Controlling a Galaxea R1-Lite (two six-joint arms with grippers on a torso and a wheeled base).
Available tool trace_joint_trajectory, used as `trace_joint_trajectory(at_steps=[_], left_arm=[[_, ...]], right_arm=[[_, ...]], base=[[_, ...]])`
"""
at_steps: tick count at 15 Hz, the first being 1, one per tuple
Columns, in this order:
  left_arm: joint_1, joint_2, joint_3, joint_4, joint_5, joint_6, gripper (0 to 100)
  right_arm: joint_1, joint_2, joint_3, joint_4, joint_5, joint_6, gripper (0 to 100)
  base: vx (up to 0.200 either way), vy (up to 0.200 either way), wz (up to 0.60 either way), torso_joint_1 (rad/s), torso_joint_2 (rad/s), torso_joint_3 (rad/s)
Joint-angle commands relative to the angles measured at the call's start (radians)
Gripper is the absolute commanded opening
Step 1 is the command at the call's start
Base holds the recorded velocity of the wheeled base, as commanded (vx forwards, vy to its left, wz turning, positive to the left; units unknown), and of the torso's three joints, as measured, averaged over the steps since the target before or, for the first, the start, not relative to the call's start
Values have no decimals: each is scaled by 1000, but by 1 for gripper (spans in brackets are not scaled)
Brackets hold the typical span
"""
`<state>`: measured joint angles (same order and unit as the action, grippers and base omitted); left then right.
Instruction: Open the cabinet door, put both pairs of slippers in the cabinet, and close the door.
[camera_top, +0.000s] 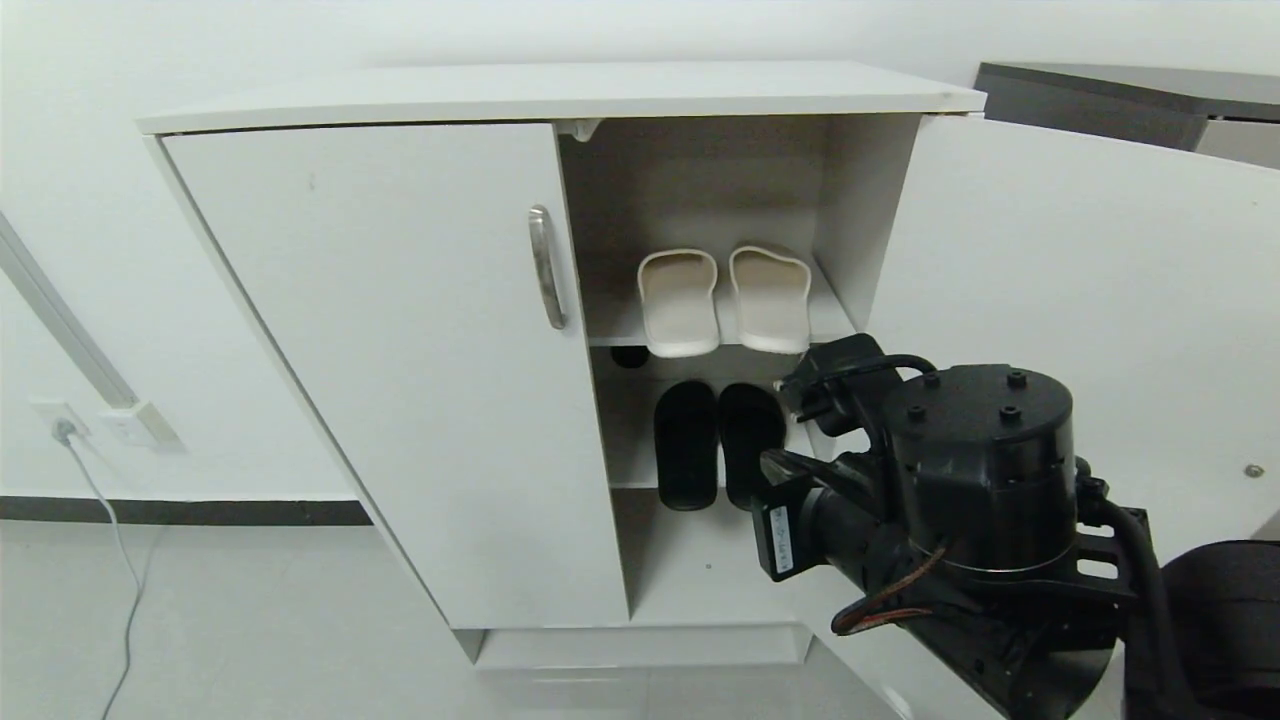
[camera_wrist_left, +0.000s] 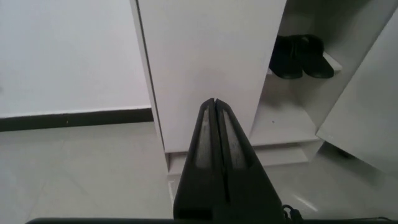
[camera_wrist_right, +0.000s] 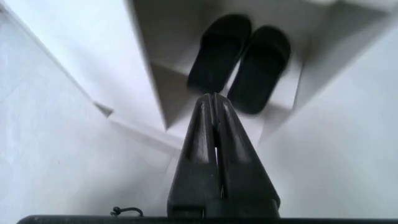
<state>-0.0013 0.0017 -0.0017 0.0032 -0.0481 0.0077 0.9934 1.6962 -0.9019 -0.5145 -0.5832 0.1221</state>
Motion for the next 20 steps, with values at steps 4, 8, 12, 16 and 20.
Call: trace_joint_trajectory(at_steps=[4, 8, 12, 16, 20], left_arm=[[0, 1, 0, 0, 1, 0, 0], [0, 1, 0, 0, 2, 2, 0], [0, 1, 0, 0, 2, 2, 0], [0, 1, 0, 0, 2, 2, 0], [0, 1, 0, 0, 2, 0, 0]], right_arm=[[1, 14, 9, -1, 0, 1, 0], [1, 31, 12, -1, 2, 1, 0], [1, 40, 15, -7, 2, 1, 0], [7, 40, 20, -19, 2, -1, 0], [8, 51, 20, -25, 0, 1, 0]], base=[[-200, 0, 0, 1, 2, 2], [-150, 0, 0, 3, 1, 3], [0, 0, 0, 0, 0, 0], [0, 0, 0, 0, 0, 0], [0, 0, 0, 0, 0, 0]])
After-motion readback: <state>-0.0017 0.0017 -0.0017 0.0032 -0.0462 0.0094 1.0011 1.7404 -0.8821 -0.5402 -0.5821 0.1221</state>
